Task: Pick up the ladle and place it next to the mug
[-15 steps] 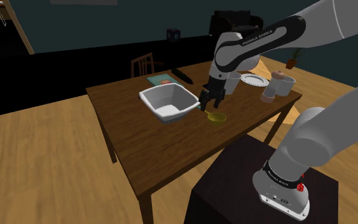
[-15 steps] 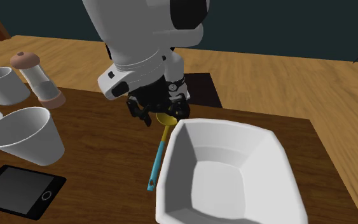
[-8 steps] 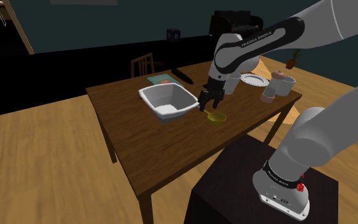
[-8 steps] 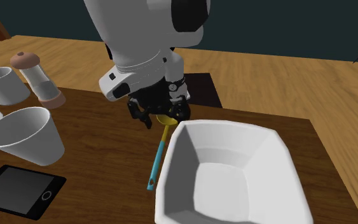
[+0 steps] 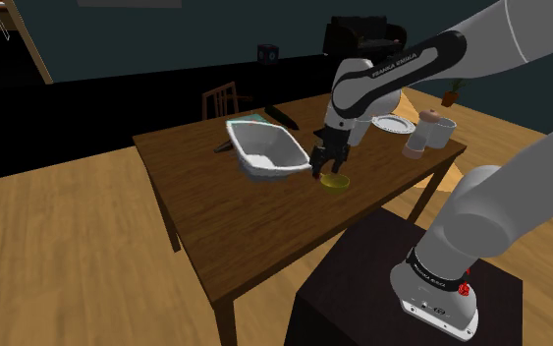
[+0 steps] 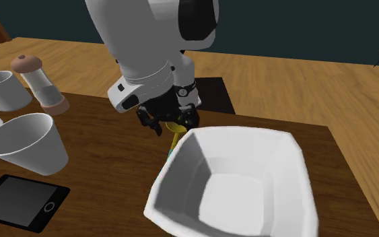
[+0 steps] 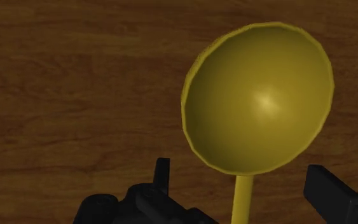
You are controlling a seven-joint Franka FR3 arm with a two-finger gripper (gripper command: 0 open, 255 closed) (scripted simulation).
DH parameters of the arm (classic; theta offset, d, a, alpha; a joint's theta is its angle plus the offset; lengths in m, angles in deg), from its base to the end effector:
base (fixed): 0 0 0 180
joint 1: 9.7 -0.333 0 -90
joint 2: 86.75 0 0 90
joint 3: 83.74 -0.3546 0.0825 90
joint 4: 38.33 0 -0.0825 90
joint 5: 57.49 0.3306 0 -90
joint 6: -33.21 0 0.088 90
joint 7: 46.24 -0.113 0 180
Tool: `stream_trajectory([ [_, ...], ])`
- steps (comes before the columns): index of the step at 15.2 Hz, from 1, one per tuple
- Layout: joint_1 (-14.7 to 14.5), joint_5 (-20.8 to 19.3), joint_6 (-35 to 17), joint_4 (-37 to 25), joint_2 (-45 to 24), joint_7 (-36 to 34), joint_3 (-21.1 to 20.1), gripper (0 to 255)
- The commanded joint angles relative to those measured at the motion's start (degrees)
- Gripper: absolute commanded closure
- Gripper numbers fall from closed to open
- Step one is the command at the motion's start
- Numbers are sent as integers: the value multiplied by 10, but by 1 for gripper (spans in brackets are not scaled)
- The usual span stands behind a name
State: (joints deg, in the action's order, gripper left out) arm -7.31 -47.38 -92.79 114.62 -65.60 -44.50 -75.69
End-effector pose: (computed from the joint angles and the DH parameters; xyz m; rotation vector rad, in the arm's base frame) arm 0.3229 -0.0534 0.4129 -2.9182 0.3688 0.1292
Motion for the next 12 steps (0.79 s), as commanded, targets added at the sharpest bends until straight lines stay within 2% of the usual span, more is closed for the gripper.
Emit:
stream_trajectory([
  [1, -4, 2, -64, 6, -41, -4, -6, 255],
  [3, -4, 1, -66, 11, -39, -2, -5, 255],
  [12, -2, -12, 19, -33, 7, -32, -16, 255],
])
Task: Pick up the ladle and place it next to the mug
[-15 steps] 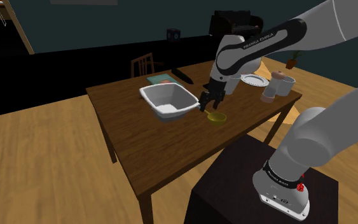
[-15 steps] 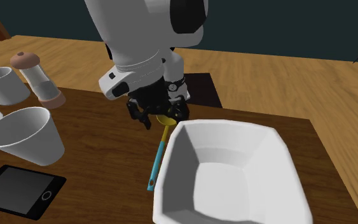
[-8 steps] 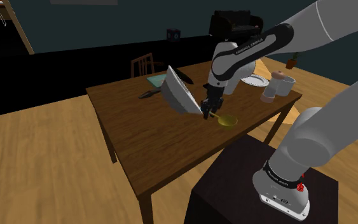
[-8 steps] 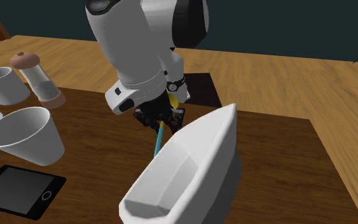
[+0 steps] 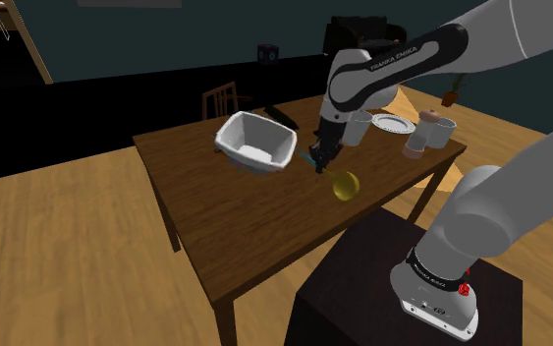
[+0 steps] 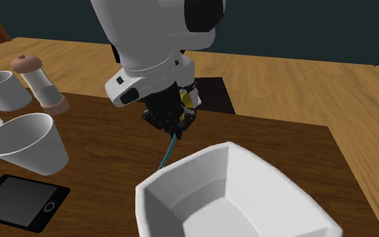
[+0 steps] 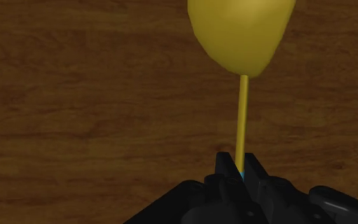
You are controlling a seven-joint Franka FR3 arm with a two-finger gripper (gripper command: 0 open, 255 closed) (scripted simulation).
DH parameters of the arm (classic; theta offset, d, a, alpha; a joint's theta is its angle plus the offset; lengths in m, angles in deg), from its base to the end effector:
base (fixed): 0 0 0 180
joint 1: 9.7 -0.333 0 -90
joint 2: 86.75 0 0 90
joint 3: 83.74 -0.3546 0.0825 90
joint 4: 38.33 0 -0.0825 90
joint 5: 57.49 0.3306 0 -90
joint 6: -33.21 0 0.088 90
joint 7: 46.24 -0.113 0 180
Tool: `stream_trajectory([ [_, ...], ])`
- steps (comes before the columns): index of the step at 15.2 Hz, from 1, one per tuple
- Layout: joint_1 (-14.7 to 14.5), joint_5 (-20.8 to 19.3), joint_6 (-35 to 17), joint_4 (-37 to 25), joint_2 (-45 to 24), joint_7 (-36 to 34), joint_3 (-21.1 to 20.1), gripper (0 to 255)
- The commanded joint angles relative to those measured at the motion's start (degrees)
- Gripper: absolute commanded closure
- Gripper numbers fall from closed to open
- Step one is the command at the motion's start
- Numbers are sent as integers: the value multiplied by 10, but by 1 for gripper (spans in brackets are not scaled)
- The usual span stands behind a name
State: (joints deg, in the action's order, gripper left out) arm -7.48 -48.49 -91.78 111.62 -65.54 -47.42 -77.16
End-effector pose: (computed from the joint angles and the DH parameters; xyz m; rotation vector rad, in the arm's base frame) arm 0.3358 -0.0468 0.4322 -2.9443 0.3845 0.0877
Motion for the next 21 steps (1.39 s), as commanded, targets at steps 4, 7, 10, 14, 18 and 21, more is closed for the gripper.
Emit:
stream_trajectory([
  [4, 2, -6, 44, -21, 24, -11, -3, 255],
  [7, 3, -9, 70, -36, 36, -16, -4, 255],
  [10, 4, -12, 96, -51, 46, -20, -5, 255],
  [14, 5, -14, 129, -74, 57, -26, -6, 255],
  [18, 5, -16, 161, -98, 65, -32, -6, 255],
  [21, 5, -17, 185, -118, 70, -35, -7, 255],
])
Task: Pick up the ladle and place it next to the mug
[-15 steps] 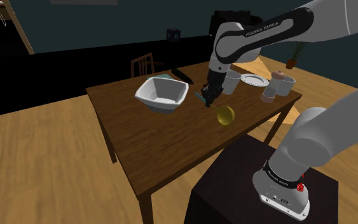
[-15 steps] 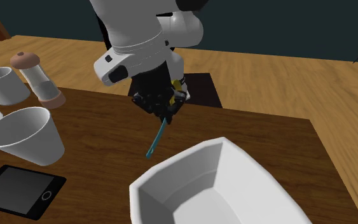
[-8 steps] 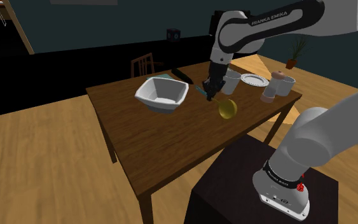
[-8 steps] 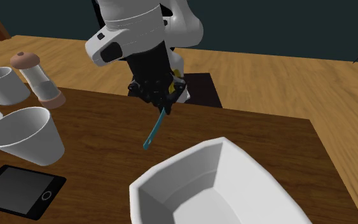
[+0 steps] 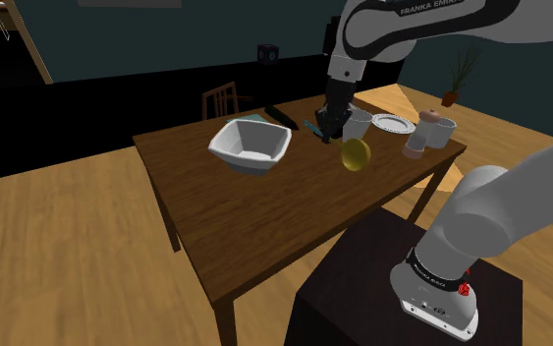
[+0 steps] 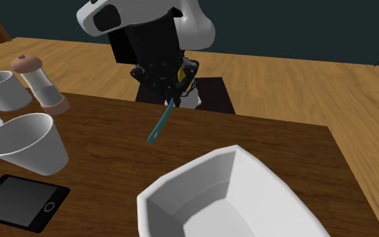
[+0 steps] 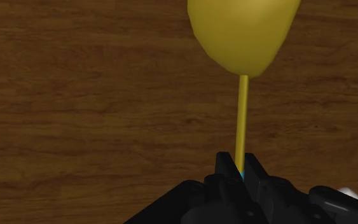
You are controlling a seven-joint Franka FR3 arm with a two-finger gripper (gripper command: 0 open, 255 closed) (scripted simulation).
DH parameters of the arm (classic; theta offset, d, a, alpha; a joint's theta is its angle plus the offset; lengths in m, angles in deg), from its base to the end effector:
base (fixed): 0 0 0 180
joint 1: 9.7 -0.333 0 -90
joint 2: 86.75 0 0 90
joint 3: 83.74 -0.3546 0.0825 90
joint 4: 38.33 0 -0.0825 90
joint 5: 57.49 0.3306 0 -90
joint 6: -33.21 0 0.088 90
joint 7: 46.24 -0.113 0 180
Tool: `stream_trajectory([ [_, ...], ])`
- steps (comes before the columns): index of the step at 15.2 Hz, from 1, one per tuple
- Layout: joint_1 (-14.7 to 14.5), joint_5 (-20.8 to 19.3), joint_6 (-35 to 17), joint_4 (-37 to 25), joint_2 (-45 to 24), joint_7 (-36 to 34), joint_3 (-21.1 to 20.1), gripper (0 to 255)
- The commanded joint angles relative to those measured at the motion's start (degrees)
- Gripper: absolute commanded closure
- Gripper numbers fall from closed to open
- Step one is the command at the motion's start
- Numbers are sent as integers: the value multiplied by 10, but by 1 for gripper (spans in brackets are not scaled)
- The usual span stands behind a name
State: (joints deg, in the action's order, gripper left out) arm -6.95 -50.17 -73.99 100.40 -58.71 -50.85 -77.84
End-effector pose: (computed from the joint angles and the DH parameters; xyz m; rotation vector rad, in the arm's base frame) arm 0.3232 -0.0441 0.5272 -2.9444 0.3844 0.0879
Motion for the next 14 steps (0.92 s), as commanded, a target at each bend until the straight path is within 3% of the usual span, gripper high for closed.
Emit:
stream_trajectory([
  [1, 0, -1, 15, -12, 3, -2, 0, 255],
  [4, 0, -2, 37, -31, 6, -6, -1, 255],
  [14, 56, -56, 60, -81, -37, 134, 108, 255],
])
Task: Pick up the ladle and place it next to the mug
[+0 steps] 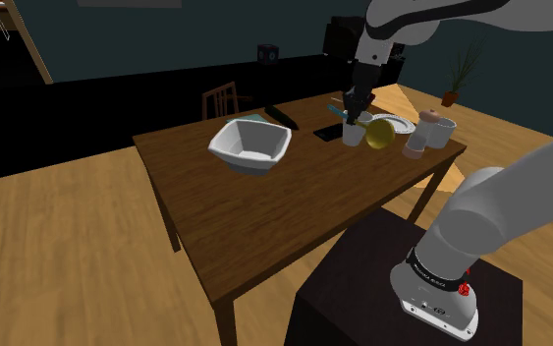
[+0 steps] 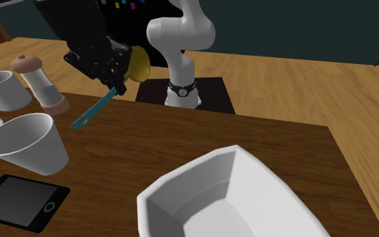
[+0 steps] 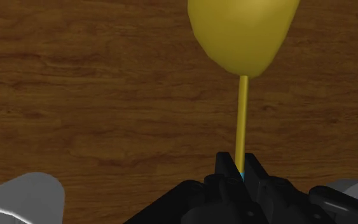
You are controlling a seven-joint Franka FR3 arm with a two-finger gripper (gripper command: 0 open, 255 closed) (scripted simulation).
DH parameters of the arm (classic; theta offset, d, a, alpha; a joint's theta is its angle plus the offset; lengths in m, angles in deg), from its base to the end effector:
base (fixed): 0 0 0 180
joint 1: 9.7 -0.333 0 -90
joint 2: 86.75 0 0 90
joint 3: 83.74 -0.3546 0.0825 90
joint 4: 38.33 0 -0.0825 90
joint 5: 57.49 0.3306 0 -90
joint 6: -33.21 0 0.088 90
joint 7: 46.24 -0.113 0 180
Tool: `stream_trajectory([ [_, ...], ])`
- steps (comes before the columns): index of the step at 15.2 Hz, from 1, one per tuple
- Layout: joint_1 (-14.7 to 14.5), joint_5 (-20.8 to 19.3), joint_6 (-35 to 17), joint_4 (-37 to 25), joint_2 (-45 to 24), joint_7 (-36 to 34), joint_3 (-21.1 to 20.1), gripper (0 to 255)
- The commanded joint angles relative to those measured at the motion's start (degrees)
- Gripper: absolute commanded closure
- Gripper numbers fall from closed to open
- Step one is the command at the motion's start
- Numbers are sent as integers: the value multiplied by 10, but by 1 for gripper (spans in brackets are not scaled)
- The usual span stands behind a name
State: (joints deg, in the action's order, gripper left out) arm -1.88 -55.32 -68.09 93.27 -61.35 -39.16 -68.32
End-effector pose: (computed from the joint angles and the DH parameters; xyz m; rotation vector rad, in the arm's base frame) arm 0.3115 -0.1476 0.5498 -2.9440 0.3859 0.0881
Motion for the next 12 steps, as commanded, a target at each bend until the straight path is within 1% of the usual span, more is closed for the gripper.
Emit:
stream_trajectory([
  [1, 10, -8, 3, -18, -18, 31, 23, 255],
  [7, 33, -20, 14, -82, -79, 120, 88, 255],
  [12, 52, -12, 26, -152, -148, 199, 140, 255],
])
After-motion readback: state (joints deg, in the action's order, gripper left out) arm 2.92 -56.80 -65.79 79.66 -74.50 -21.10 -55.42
